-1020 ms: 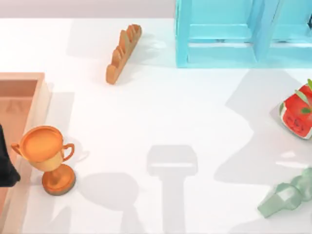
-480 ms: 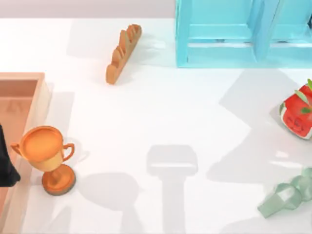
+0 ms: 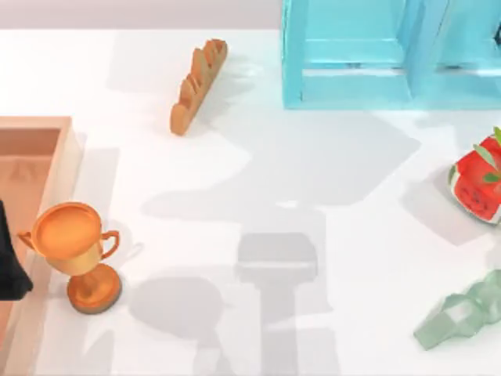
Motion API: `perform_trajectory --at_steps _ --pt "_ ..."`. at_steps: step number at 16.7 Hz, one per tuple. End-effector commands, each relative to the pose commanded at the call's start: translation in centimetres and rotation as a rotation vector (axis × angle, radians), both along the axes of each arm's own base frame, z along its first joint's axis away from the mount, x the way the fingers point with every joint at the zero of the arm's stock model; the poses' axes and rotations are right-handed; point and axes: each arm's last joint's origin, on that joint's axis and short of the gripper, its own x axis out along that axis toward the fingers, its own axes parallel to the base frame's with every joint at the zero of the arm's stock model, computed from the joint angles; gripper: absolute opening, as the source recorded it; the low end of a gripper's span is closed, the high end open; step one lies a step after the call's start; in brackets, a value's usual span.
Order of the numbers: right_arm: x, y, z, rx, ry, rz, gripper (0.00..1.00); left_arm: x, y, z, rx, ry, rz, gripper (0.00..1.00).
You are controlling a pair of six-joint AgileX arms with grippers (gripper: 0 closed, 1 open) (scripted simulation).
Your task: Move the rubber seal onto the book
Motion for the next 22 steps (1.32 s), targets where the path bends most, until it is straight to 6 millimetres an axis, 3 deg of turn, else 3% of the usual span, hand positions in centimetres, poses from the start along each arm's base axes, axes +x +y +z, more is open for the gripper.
perform_trajectory --at_steps 3,6,8,10,13,15,22 --pt "-0.4 11.3 -0.7 -0.217 0.016 0.094 0.0 0.0 0.0 0.0 0.0 0.0 0.0 1.0" --pt "-4.4 22.2 -2.6 -0.476 0.022 0.206 0.0 0.0 0.0 0.0 0.0 0.0 0.0 1.0" --pt "-8.0 27.6 -5.1 -0.671 0.029 0.273 0.0 0.0 0.0 0.0 0.0 0.0 0.0 1.0" --pt "-11.5 31.4 -8.0 -0.865 0.033 0.328 0.0 0.0 0.0 0.0 0.0 0.0 0.0 1.0" --pt "-15.4 34.5 -11.6 -1.095 0.024 0.379 0.0 0.0 0.0 0.0 0.0 0.0 0.0 1.0" --pt "-16.6 35.2 -13.0 -1.18 0.019 0.391 0.0 0.0 0.0 0.0 0.0 0.0 0.0 1.0" --pt "-16.6 35.2 -13.6 -1.2 0.028 0.389 0.0 0.0 0.0 0.0 0.0 0.0 0.0 1.0"
